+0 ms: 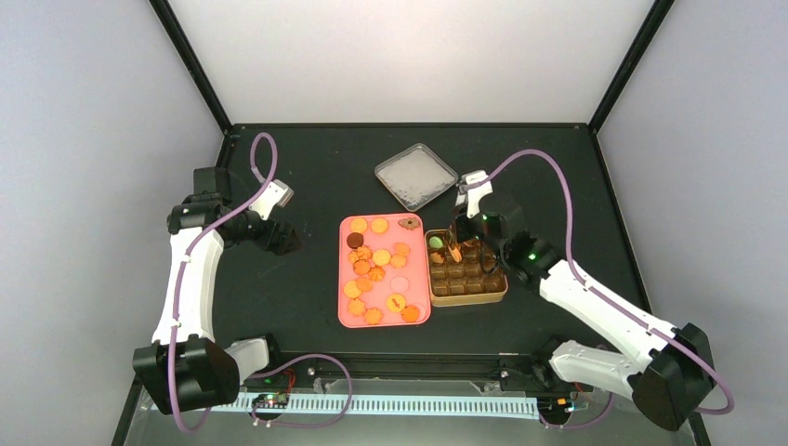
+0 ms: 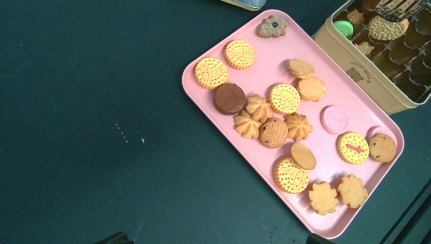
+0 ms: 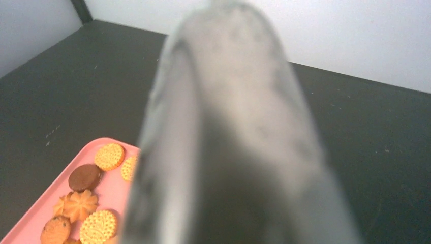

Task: Pack the cookies
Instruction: Pick up the fake cookies from the empty pocket of the box.

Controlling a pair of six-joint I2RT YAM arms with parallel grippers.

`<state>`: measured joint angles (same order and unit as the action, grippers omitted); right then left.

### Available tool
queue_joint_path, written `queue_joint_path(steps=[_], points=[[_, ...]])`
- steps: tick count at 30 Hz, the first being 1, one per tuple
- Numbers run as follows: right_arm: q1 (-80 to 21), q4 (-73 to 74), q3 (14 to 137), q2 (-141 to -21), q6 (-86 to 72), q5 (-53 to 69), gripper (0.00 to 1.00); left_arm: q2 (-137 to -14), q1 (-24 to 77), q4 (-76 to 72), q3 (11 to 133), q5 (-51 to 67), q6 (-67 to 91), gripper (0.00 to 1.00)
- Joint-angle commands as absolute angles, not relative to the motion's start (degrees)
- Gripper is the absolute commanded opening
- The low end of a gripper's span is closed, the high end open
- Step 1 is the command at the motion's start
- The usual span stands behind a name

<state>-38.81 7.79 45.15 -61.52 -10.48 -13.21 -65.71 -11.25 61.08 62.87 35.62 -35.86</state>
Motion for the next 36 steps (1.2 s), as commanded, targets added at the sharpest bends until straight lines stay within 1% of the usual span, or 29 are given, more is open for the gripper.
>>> queue_joint_path(steps=[1, 4, 11, 15, 20, 28, 32, 36], points=[[-38.5, 10.3, 50.0, -63.8, -3.5, -8.5, 0.01, -66.3, -11.7, 60.9, 64.1, 37.1, -35.9, 0.92], [-38.5, 12.4, 51.8, -65.0, -1.1, -7.0, 0.01, -66.3, -11.6, 60.9, 64.1, 37.0, -36.1, 0.92], [-37.5, 15.7, 53.2, -65.6, 3.3, 2.4, 0.01, -65.9, -11.7, 61.1, 64.1, 36.7, -36.2, 0.92], [-36.8, 16.2, 52.6, -65.8, 4.9, 4.4, 0.01, -65.7, -11.6, 61.2, 64.1, 36.4, -36.5, 0.92], [-36.8, 15.2, 50.2, -64.6, 8.0, 5.8, 0.01, -65.7, -11.6, 61.5, 64.7, 36.3, -36.6, 0.92], [-36.8, 9.2, 44.3, -57.2, 10.5, 4.8, 0.07, -66.3, -11.6, 61.9, 65.3, 37.5, -36.7, 0.92], [-36.7, 9.0, 44.9, -57.2, 10.3, 4.6, 0.08, -66.3, -11.7, 62.2, 65.5, 38.2, -36.7, 0.92], [-36.7, 8.6, 45.1, -58.1, 10.7, 4.4, 0.07, -65.8, -11.6, 62.5, 65.6, 37.9, -36.9, 0.92]])
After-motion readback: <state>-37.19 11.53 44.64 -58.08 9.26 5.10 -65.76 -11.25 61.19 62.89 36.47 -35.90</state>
